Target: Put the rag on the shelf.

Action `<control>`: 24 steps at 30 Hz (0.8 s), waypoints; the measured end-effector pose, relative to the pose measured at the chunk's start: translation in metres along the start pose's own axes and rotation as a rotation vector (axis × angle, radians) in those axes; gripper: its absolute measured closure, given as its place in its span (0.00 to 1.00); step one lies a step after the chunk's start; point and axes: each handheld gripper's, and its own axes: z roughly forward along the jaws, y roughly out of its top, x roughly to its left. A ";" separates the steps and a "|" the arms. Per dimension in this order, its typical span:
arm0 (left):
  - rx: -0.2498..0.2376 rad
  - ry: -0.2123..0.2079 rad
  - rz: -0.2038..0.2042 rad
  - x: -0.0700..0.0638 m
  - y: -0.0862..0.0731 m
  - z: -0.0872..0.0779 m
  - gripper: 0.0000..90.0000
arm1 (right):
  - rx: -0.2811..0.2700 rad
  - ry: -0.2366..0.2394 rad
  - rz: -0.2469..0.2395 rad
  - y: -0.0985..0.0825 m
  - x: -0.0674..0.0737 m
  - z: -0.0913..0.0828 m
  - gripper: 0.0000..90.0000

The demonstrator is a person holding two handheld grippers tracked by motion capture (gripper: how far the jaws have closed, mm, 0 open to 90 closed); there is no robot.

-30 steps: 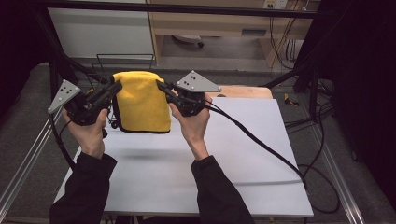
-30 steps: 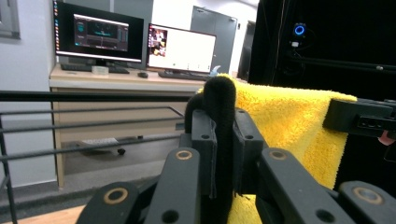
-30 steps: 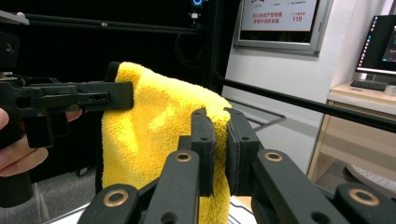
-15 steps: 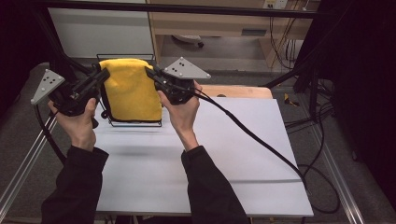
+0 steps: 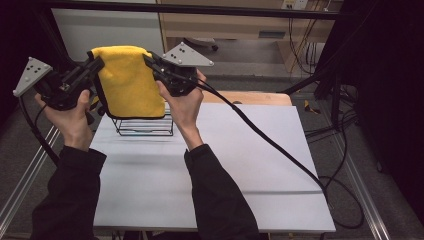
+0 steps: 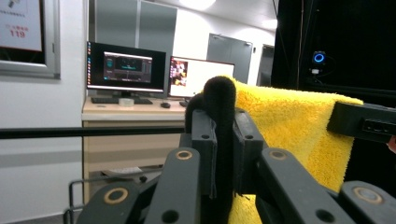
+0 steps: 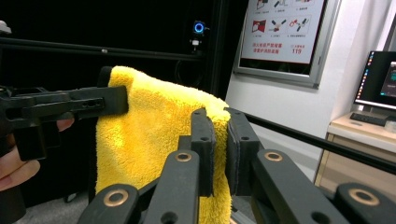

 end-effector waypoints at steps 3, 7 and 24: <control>-0.011 0.000 -0.006 0.004 0.008 0.000 0.91 | -0.008 0.000 -0.007 0.011 0.000 0.008 0.92; -0.020 0.013 0.010 0.008 0.019 0.001 0.91 | -0.011 0.001 -0.018 0.019 0.002 0.013 0.92; -0.018 0.044 0.034 0.028 0.050 0.024 0.91 | -0.027 -0.022 -0.027 0.047 -0.005 0.044 0.92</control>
